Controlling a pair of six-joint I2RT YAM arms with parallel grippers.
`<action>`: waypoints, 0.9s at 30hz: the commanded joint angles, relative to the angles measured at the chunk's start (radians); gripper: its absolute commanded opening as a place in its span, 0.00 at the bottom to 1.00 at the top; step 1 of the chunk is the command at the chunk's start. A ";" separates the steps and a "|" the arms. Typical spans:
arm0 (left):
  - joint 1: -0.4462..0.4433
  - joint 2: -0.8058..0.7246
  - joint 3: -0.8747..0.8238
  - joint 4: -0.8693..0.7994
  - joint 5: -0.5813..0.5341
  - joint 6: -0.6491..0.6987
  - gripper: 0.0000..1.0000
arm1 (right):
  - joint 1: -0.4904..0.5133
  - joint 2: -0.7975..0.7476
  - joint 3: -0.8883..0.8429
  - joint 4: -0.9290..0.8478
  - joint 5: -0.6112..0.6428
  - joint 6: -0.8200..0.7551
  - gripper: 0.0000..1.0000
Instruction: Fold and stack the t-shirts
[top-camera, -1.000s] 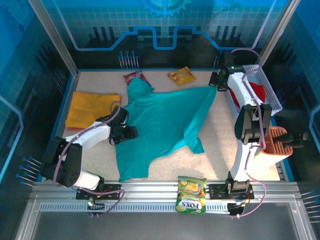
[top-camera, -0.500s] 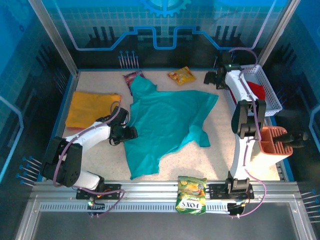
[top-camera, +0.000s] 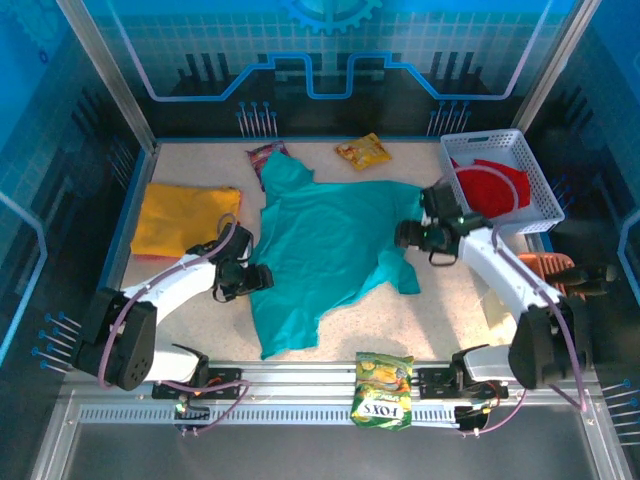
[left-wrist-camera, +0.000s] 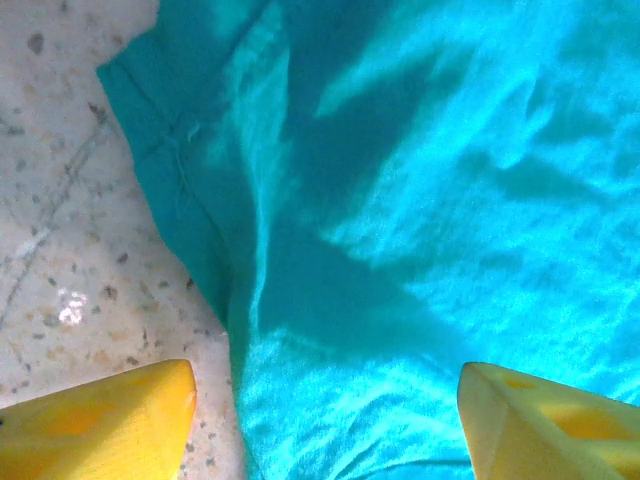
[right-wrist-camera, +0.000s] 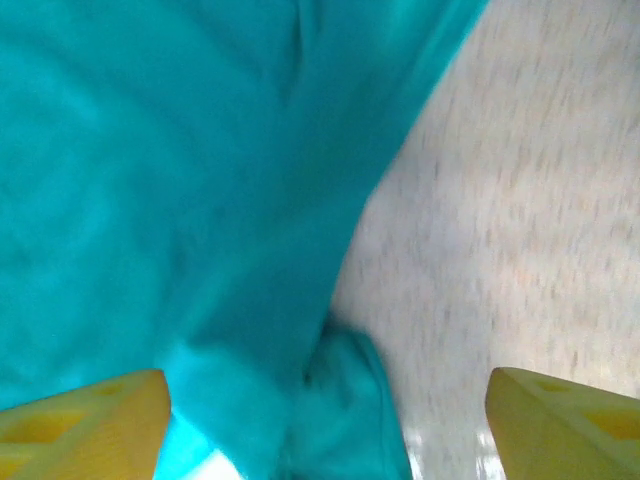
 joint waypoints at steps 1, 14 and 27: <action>-0.009 -0.042 -0.032 -0.035 0.045 -0.036 0.71 | 0.084 -0.127 -0.157 0.011 0.069 0.118 0.74; -0.043 0.009 -0.021 0.006 0.053 -0.048 0.71 | 0.349 -0.130 -0.336 0.130 0.202 0.183 0.64; -0.044 0.017 -0.041 0.031 0.050 -0.056 0.71 | 0.341 0.086 -0.280 0.255 0.161 0.144 0.46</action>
